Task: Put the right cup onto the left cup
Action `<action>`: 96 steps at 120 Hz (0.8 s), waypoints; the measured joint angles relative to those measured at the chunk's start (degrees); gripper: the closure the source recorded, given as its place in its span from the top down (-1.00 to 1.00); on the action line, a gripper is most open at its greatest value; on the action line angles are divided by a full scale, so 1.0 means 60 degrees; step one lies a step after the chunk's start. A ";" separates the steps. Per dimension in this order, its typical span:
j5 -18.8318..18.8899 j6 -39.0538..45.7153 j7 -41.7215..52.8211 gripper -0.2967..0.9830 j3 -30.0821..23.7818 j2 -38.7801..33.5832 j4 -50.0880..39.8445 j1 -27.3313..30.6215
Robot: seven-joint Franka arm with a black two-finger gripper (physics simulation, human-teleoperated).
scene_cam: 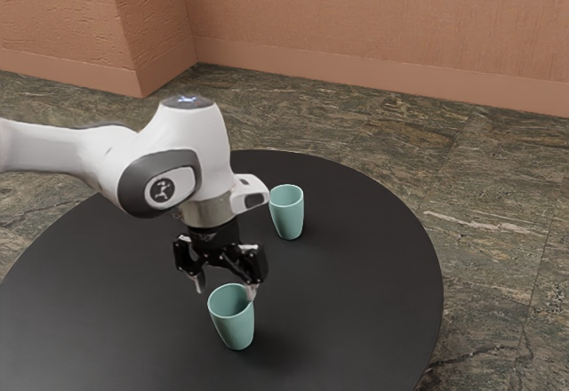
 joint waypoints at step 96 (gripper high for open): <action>-0.0365 0.1766 -0.2246 0.50 -0.0154 0.1484 0.0063 0.0111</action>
